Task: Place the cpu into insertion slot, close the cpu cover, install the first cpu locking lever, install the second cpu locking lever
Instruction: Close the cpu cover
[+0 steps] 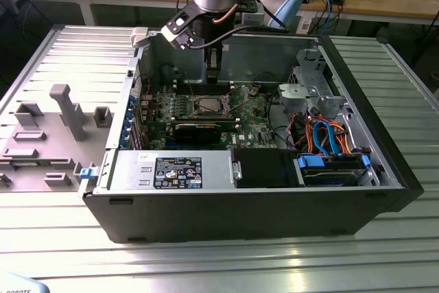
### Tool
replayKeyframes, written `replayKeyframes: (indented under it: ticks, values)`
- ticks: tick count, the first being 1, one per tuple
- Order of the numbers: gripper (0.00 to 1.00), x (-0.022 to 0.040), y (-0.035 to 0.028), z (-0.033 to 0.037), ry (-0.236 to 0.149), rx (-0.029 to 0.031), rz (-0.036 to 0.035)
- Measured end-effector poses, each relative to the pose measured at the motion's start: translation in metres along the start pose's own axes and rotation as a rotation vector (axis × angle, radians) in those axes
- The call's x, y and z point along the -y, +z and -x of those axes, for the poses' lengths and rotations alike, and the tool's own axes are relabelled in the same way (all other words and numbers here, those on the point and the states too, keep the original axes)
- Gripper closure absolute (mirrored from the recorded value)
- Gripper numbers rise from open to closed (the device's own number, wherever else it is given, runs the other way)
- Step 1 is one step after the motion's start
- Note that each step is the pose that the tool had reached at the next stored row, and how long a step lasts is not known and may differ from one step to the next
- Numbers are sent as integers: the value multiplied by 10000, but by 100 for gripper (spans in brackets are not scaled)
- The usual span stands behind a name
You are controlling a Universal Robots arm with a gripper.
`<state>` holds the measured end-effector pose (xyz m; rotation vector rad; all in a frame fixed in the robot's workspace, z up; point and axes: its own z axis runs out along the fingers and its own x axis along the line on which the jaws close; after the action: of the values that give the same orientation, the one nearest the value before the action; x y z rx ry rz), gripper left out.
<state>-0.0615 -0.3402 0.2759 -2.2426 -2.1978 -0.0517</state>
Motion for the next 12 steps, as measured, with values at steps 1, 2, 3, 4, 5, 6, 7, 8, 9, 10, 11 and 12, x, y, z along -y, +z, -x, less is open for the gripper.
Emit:
replayKeyframes:
  ticks: [1,2,3,4,5,6,7,8,9,10,11,12]
  values:
    - [89,0,1,0,1,-1,0]
    - [89,0,0,0,2,-1,0]
    - [89,-1,0,0,1,-1,0]
    - [89,-1,1,0,0,-1,1]
    - [89,-1,0,0,0,-1,0]
    - [89,-1,0,-1,0,-3,1]
    - [89,-2,-11,-1,0,0,0]
    - [89,-2,-44,-1,1,0,0]
    - [89,-2,-50,-2,1,-2,0]
    - [89,-2,-50,-2,1,-11,0]
    - [89,-2,-51,-2,1,-14,0]
    - [89,-2,-51,-2,1,-19,0]
